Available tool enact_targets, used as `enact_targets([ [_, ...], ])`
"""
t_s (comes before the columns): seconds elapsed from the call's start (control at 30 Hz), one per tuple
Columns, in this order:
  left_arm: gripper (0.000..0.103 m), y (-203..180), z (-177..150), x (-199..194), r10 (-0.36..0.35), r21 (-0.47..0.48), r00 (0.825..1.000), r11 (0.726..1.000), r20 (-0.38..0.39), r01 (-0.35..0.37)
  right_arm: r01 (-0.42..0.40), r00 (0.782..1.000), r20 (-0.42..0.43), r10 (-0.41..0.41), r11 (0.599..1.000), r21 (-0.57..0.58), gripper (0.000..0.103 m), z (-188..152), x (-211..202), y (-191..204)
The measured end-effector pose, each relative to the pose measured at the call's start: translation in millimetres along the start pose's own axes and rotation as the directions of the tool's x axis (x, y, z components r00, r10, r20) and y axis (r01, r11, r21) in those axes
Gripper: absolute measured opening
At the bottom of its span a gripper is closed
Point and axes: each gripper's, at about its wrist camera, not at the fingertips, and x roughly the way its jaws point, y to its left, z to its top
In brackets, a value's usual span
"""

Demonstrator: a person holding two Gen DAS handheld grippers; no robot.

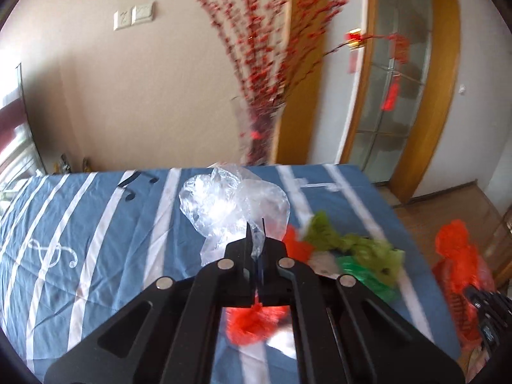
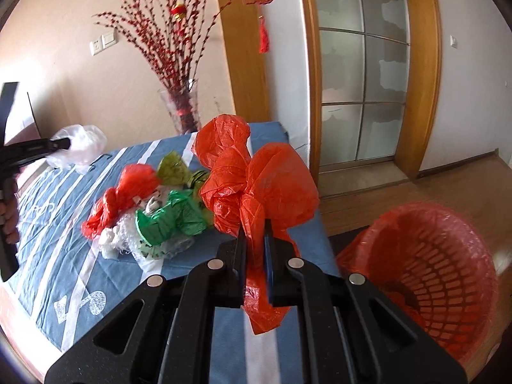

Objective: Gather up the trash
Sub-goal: 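Carry the clear and red bags in both tools over the red basket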

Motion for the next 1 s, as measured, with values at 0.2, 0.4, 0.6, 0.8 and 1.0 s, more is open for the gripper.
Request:
enact_targets([
  [0.2, 0.002, -52, -2, -30, -0.12, 0.066, 0.993, 0.991, 0.014, 0.119, 0.046, 0.999, 0.021, -0.047, 0.998, 0.034, 0.009, 1, -20, -26],
  [0.4, 0.002, -105, -12, -47, -0.234, 0.12, 0.972, 0.965, 0.006, 0.232, 0.105, 0.993, 0.039, -0.108, 0.992, 0.069, 0.009, 0, -41, -56],
  [0.6, 0.002, -163, -29, -57, -0.325, 0.193, 0.946, 0.927, -0.01, 0.32, 0.151, 0.985, 0.062, -0.159, 0.982, 0.112, 0.009, -3, -63, -88],
  [0.8, 0.002, -218, -46, -64, -0.416, 0.24, 0.909, 0.88, -0.028, 0.41, 0.196, 0.975, 0.073, -0.209, 0.969, 0.154, 0.009, -9, -78, -117],
  [1.0, 0.002, -261, -61, -68, -0.489, 0.261, 0.871, 0.835, -0.054, 0.485, 0.227, 0.965, 0.083, -0.247, 0.952, 0.204, 0.009, -14, -93, -146],
])
